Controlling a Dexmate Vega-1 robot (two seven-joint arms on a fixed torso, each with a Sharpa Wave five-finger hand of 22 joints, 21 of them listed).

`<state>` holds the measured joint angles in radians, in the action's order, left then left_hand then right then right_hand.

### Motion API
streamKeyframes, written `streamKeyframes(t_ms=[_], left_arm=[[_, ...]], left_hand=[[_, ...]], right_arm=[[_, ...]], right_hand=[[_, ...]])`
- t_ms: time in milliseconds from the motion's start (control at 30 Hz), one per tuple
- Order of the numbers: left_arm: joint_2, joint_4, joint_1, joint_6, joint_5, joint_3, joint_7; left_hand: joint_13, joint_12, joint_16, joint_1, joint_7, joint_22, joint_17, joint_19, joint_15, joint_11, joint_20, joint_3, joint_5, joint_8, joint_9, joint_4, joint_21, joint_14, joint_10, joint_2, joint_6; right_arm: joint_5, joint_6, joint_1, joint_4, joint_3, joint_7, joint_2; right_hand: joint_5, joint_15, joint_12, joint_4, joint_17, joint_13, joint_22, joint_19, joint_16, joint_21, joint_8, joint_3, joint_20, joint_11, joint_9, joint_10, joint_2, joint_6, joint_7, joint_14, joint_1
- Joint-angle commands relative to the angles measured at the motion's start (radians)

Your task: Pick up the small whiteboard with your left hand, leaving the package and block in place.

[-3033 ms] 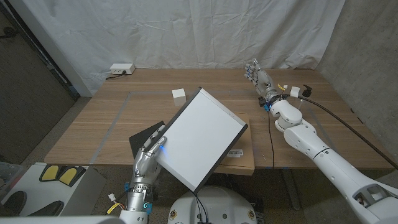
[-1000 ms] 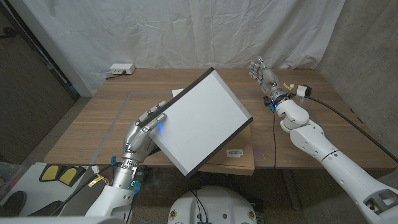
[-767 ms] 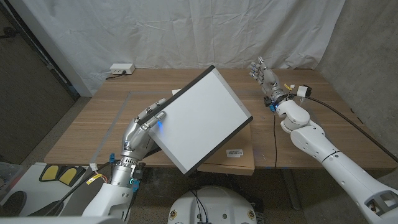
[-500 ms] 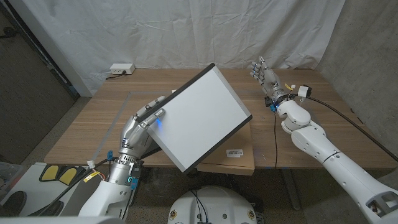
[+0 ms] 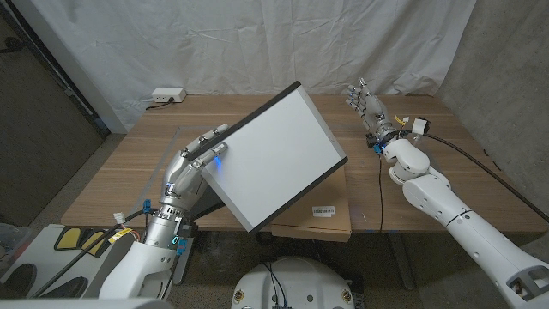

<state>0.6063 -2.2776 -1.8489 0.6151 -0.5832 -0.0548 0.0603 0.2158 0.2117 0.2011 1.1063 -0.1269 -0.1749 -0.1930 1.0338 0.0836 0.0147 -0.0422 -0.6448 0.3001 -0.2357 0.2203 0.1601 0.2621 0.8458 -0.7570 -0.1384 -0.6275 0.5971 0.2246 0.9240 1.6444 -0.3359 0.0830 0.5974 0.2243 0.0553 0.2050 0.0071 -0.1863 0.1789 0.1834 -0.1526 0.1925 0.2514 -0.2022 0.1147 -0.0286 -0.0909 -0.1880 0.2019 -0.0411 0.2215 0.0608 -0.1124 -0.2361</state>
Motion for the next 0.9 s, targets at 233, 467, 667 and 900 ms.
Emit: streamKeyframes(t_ms=[233,467,667,900], left_arm=[[-0.021,-0.023,-0.008,-0.008,0.021,0.04,-0.028],[-0.021,-0.024,0.008,-0.012,-0.008,0.049,-0.047],[-0.015,-0.054,0.002,-0.043,0.004,0.072,-0.04],[-0.023,-0.069,-0.007,-0.057,0.006,0.081,-0.043]], left_hand=[[0.004,0.002,-0.002,0.003,-0.002,-0.001,-0.003,0.007,0.002,0.006,0.001,-0.052,0.003,0.006,0.004,-0.033,-0.006,0.009,-0.01,-0.01,-0.011],[0.004,0.001,-0.002,0.004,0.001,-0.002,-0.003,0.01,0.003,0.007,0.001,-0.057,0.002,0.006,0.004,-0.031,-0.006,0.011,-0.01,-0.013,-0.014],[0.004,0.001,-0.002,0.003,0.001,-0.002,-0.003,0.011,0.003,0.006,0.001,-0.059,0.001,0.005,0.004,-0.032,-0.006,0.012,-0.012,-0.014,-0.018],[0.005,0.001,-0.002,0.0,0.002,-0.002,-0.003,0.011,0.004,0.01,0.002,-0.061,0.0,0.006,0.005,-0.033,-0.007,0.013,-0.014,-0.013,-0.019]], right_arm=[[-0.008,-0.003,0.007,0.02,-0.001,0.011,0.001],[-0.014,-0.004,0.018,0.038,0.006,0.024,0.008],[-0.008,-0.003,0.022,0.037,0.007,0.019,0.008],[-0.007,-0.011,0.023,0.044,0.004,0.02,0.009]], right_hand=[[-0.004,-0.002,0.007,-0.005,-0.003,0.006,0.003,-0.01,0.0,-0.002,0.002,0.001,0.0,0.0,-0.004,0.009,-0.008,0.008,0.003,-0.009,-0.001],[-0.004,-0.002,0.007,-0.006,-0.003,0.006,0.003,-0.011,-0.001,-0.004,0.002,0.0,0.0,0.0,-0.004,0.01,-0.009,0.008,0.002,-0.009,-0.001],[-0.004,-0.002,0.007,-0.006,-0.003,0.006,0.003,-0.011,-0.001,-0.005,0.003,0.0,0.0,0.001,-0.004,0.01,-0.009,0.008,0.003,-0.009,0.0],[-0.004,-0.002,0.007,-0.006,-0.003,0.006,0.004,-0.012,-0.001,-0.006,0.002,0.0,0.0,0.0,-0.004,0.01,-0.009,0.008,0.002,-0.009,0.0]])
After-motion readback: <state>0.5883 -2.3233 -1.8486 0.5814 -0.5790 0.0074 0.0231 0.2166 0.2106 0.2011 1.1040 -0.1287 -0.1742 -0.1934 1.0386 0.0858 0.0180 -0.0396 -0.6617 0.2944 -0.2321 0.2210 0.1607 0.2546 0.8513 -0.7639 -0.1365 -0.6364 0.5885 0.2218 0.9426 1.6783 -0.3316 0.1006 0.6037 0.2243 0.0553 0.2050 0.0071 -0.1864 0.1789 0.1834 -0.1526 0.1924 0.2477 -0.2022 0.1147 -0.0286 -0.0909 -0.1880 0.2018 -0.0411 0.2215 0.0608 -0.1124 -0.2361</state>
